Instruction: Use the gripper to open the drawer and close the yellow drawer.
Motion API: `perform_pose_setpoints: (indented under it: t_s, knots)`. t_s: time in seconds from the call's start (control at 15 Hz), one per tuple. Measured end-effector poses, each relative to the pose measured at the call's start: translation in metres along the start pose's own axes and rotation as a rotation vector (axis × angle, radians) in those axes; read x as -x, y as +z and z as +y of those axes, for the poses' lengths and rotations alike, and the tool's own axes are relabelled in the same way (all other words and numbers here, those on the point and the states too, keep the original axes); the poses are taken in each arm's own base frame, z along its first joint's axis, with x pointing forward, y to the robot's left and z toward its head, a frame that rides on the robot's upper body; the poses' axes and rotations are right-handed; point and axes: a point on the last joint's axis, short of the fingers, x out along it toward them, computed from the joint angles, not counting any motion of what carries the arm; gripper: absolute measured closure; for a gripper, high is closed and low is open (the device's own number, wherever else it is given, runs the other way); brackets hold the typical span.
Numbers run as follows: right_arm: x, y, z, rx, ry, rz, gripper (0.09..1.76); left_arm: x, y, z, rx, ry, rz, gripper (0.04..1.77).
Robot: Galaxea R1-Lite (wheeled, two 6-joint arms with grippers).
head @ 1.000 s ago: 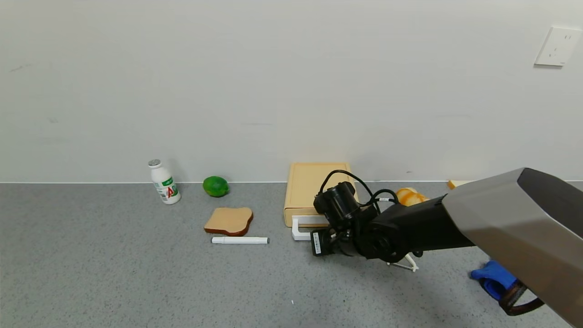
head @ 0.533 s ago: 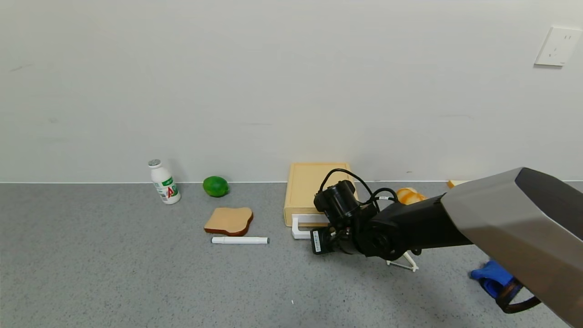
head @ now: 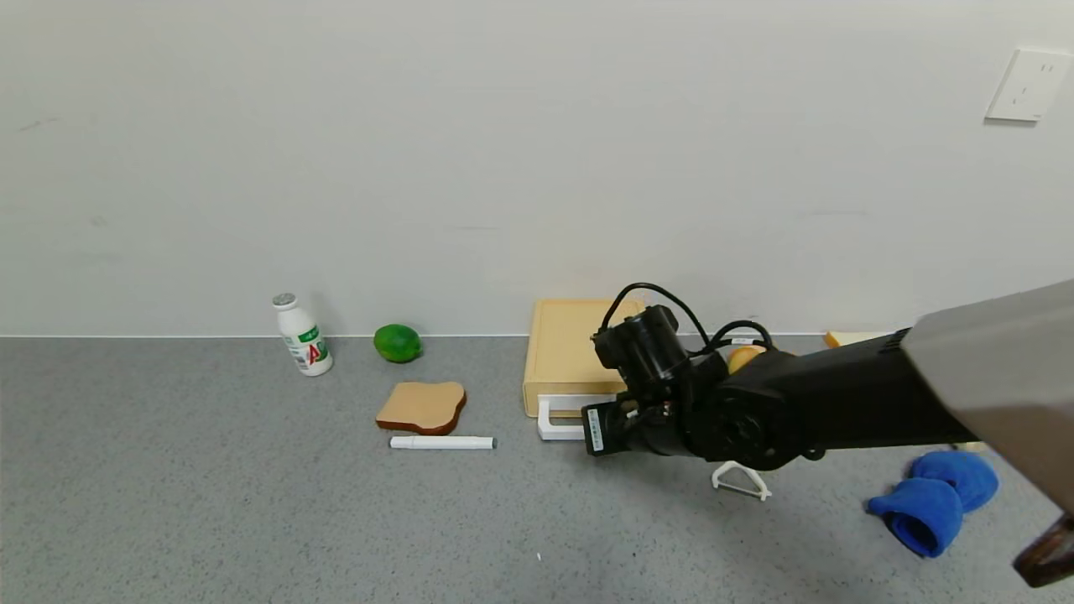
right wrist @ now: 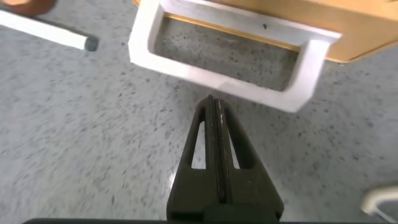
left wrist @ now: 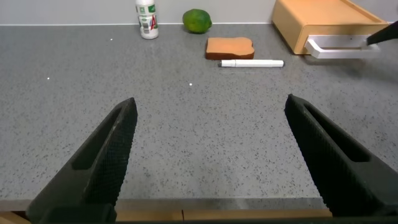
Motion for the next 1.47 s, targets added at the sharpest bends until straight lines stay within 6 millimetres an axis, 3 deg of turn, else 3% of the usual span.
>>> perform_pose_setpoints:
  t_s: [0.27, 0.53, 0.87, 0.93, 1.13, 1.47]
  knots:
    - [0.065, 0.013, -0.012, 0.083, 0.092, -0.053, 1.73, 0.000, 0.000, 0.000, 0.000, 0.000, 0.000, 0.09]
    - [0.129, 0.020, -0.042, 0.146, 0.237, -0.114, 1.73, 0.000, 0.000, 0.000, 0.000, 0.000, 0.000, 0.09]
    - [0.181, 0.010, -0.081, 0.205, 0.271, -0.182, 1.71, 0.000, 0.000, 0.000, 0.000, 0.000, 0.000, 0.09]
    - [0.186, 0.007, -0.086, 0.200, 0.262, -0.188, 1.50, 0.000, 0.000, 0.000, 0.000, 0.000, 0.000, 0.09]
    - [0.198, -0.002, -0.093, 0.187, 0.249, -0.198, 1.07, 0.000, 0.000, 0.000, 0.000, 0.000, 0.000, 0.09]
    - [0.223, -0.021, -0.106, 0.165, 0.218, -0.227, 0.63, 0.000, 0.000, 0.000, 0.000, 0.000, 0.000, 0.09]
